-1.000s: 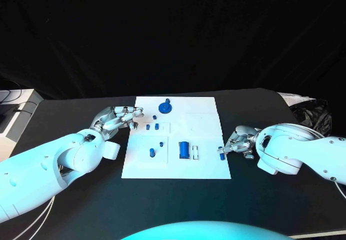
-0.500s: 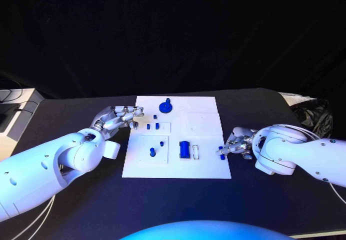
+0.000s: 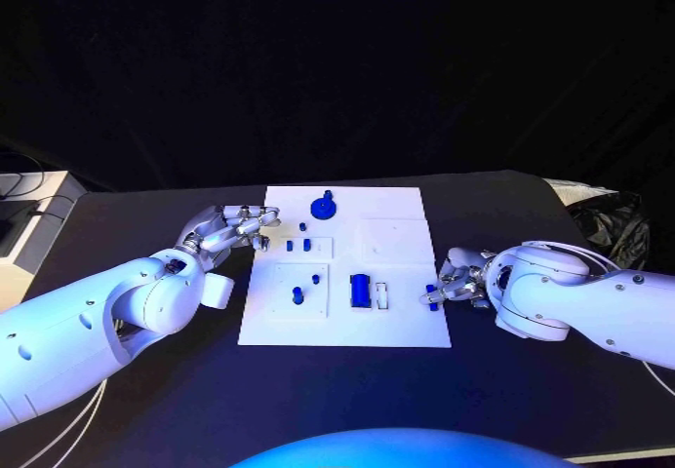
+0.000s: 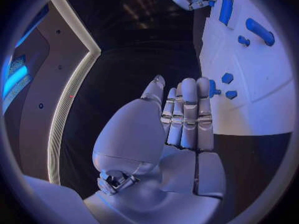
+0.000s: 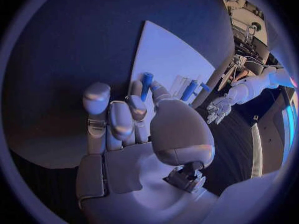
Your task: Assemble the parts on the task board
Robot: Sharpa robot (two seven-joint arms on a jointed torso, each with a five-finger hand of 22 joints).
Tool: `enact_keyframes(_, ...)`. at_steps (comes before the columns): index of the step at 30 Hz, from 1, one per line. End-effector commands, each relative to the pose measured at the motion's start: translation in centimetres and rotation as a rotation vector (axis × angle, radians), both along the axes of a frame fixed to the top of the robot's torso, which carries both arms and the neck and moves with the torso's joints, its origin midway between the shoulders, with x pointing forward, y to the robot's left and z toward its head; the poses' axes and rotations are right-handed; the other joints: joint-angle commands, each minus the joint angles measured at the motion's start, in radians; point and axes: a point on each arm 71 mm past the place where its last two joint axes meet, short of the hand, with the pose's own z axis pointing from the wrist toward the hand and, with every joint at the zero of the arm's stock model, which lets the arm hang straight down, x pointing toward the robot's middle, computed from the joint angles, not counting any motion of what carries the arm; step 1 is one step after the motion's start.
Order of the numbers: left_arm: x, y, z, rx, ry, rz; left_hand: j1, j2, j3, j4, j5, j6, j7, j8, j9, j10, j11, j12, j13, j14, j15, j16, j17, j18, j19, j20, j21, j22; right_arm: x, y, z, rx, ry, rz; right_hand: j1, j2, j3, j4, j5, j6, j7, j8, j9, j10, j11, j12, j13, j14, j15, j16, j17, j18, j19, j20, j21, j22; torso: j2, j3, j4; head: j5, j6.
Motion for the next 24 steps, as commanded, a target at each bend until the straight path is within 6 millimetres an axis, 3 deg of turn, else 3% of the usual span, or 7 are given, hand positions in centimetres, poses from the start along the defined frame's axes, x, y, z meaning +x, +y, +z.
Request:
enact_keyframes(1, -0.08, -0.20, 0.11, -0.007, -0.007, -0.015, 0.000, 0.003, 0.001, 0.006, 0.004, -0.001, 0.002, -0.002, 0.000, -0.004, 0.002, 0.003, 0.000, -0.008, -0.001, 0.002, -0.001, 0.000, 0.006, -0.001, -0.004, 0.001, -0.68, 0.11, -1.13, -0.084, 0.051, 0.061, 0.051, 0.014, 0.026, -0.051, 0.090, -0.011, -0.003, -0.017, -0.102, -0.005, -0.002, -0.009, -0.001, 0.001, -0.002, -0.003, -0.003, -0.006, 0.035, 0.001, -0.005, 0.090, 0.000, -0.0007, -0.0003, -0.001, -0.001)
enact_keyframes(6, -0.09, -0.21, 0.11, -0.007, -0.006, -0.016, 0.000, 0.005, 0.002, 0.007, 0.004, -0.002, 0.002, -0.002, 0.000, -0.005, 0.002, 0.003, 0.000, -0.008, -0.001, 0.002, -0.001, 0.000, 0.006, -0.001, -0.005, 0.002, -0.72, 0.29, -1.19, -0.095, 0.051, 0.074, 0.068, 0.009, 0.129, -0.139, 0.161, -0.013, 0.000, -0.040, -0.133, -0.014, 0.000, -0.017, -0.004, 0.001, -0.003, -0.006, -0.002, -0.008, 0.033, 0.000, -0.010, 0.090, 0.000, -0.0003, 0.0000, -0.001, -0.004)
enact_keyframes(10, -0.09, -0.18, 0.10, -0.006, -0.005, -0.015, 0.000, 0.005, 0.002, 0.007, 0.004, -0.002, 0.002, -0.002, 0.000, -0.005, 0.002, 0.003, 0.000, -0.008, -0.001, 0.002, -0.001, 0.000, 0.006, -0.001, -0.005, 0.002, -0.73, 0.33, -1.24, -0.092, 0.054, 0.076, 0.059, 0.009, 0.239, -0.198, 0.170, -0.026, 0.010, -0.053, -0.145, -0.020, 0.004, -0.025, -0.008, 0.000, 0.002, -0.009, -0.001, -0.006, 0.032, 0.002, -0.013, 0.090, 0.000, -0.0001, 0.0006, -0.001, -0.004)
enact_keyframes(12, -0.09, -0.16, 0.10, -0.006, -0.005, -0.014, 0.001, 0.007, 0.003, 0.007, 0.004, -0.003, 0.003, -0.002, 0.000, -0.005, 0.002, 0.003, 0.000, -0.008, -0.001, 0.002, -0.001, 0.000, 0.006, -0.001, -0.005, 0.003, -0.74, 0.31, -1.30, -0.088, 0.062, 0.075, 0.055, 0.022, 0.284, -0.216, 0.165, -0.043, 0.026, -0.062, -0.155, -0.023, 0.010, -0.029, -0.011, 0.000, 0.007, -0.010, -0.001, -0.005, 0.031, 0.004, -0.013, 0.091, 0.000, 0.0000, 0.0006, -0.001, -0.004)
enact_keyframes(14, -0.10, -0.15, 0.10, -0.006, -0.005, -0.014, 0.001, 0.008, 0.004, 0.008, 0.005, -0.003, 0.003, -0.002, 0.000, -0.005, 0.002, 0.003, 0.000, -0.008, -0.001, 0.002, -0.001, 0.000, 0.007, -0.001, -0.006, 0.003, -0.75, 0.27, -1.40, -0.079, 0.075, 0.070, 0.047, 0.034, 0.341, -0.233, 0.159, -0.060, 0.043, -0.065, -0.186, -0.026, 0.020, -0.030, -0.012, 0.000, 0.012, -0.009, 0.002, -0.001, 0.030, 0.010, -0.010, 0.092, 0.000, 0.0001, 0.0004, -0.001, -0.004)
enact_keyframes(18, -0.10, -0.16, 0.10, -0.006, -0.005, -0.014, 0.001, 0.009, 0.004, 0.008, 0.005, -0.003, 0.003, -0.002, 0.000, -0.006, 0.002, 0.003, 0.000, -0.008, -0.001, 0.002, -0.001, 0.000, 0.007, -0.001, -0.006, 0.003, -0.75, 0.16, -1.57, -0.045, 0.097, 0.051, 0.016, 0.031, 0.431, -0.263, 0.163, -0.062, 0.054, -0.064, -0.267, -0.029, 0.027, -0.026, -0.013, -0.001, 0.020, -0.010, 0.006, 0.009, 0.027, 0.020, -0.006, 0.092, 0.000, -0.0001, -0.0004, 0.000, -0.004)
enact_keyframes(24, -0.10, -0.15, 0.09, -0.005, -0.004, -0.014, 0.001, 0.009, 0.004, 0.008, 0.005, -0.003, 0.003, -0.002, 0.000, -0.006, 0.002, 0.003, 0.000, -0.008, -0.001, 0.002, -0.001, 0.000, 0.007, -0.001, -0.006, 0.003, -0.80, 0.02, -1.69, 0.042, 0.125, -0.006, 0.011, 0.033, 0.470, -0.288, 0.185, -0.058, 0.069, -0.064, -0.376, -0.030, 0.032, -0.016, -0.014, -0.001, 0.024, -0.012, 0.008, 0.016, 0.022, 0.026, 0.008, 0.093, 0.000, 0.0004, -0.0001, 0.000, -0.003)
